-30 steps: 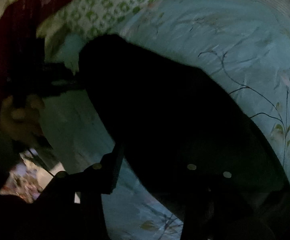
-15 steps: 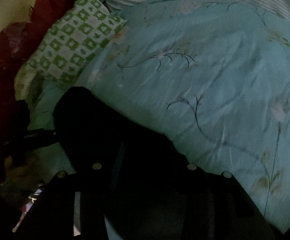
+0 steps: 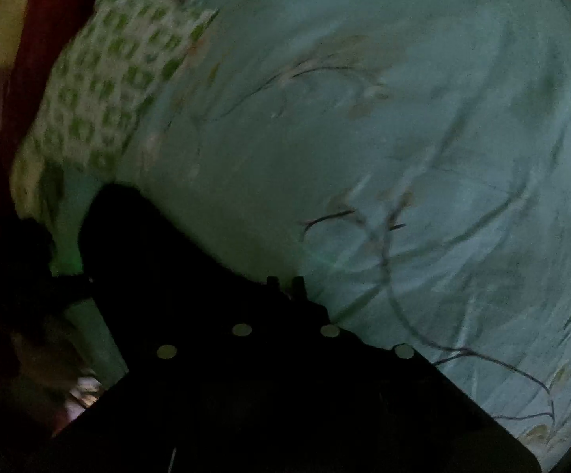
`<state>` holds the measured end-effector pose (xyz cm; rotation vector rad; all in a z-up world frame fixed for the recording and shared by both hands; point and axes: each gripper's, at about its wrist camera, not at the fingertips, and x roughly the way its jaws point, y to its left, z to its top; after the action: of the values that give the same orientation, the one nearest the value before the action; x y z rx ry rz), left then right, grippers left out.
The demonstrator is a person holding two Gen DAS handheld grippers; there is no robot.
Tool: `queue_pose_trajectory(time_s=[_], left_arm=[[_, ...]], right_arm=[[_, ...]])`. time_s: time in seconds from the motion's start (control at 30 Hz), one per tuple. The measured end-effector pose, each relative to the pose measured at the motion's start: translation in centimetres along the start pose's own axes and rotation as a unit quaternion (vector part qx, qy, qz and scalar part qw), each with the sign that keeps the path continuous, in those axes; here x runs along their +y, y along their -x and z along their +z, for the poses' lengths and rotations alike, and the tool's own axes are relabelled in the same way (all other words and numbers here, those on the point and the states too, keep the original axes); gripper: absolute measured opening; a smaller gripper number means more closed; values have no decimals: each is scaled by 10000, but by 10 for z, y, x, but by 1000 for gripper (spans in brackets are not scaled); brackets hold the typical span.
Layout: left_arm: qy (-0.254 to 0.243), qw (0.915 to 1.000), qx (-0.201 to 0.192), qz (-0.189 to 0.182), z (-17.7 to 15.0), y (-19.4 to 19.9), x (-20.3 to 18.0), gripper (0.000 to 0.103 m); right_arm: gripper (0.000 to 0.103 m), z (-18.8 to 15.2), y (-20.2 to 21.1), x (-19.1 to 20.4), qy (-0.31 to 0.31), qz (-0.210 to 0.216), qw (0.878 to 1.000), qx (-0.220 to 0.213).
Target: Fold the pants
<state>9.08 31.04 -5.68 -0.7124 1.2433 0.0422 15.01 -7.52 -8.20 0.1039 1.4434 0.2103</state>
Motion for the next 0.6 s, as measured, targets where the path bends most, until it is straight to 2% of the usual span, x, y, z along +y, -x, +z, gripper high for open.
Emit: queue_pose_trajectory(time_s=[0.03,0.13,0.17,0.3,0.37,0.4,0.47,0.53,0.6], left_arm=[[-9,10000,-45,2,2,-1,0,54],[-60,9999,-134,31,6,-2,0,37],[-78,9999,-149,-29,7,-1,1,28],[-190,9997,-144,-72,5,1,1,27],[-138,9998,-107,-136,6,0,5,29],[-103,9998,-94,-167,6,1,7,30],[-90,9997,-114,-177,3,1,5,32],[-125,9997,-150,-126,-1,4,4,37],[-150,9997,-147,-118,-5,4,3,39]], right_arm=[[5,-1,-1,-1,-29,-7,10000,10],[5,-3,-1,5,18,1,10000,-32],[5,-3,-2,8,25,9,10000,-65],[5,-3,3,11,-35,34,9998,-173],[9,-4,9,9,-98,65,9995,-294],[13,-4,13,8,-136,70,9994,-295],[51,-5,18,9,-182,170,9992,-299],[58,-7,22,16,-50,185,9991,-390],[58,-7,18,23,108,-13,9996,-258]])
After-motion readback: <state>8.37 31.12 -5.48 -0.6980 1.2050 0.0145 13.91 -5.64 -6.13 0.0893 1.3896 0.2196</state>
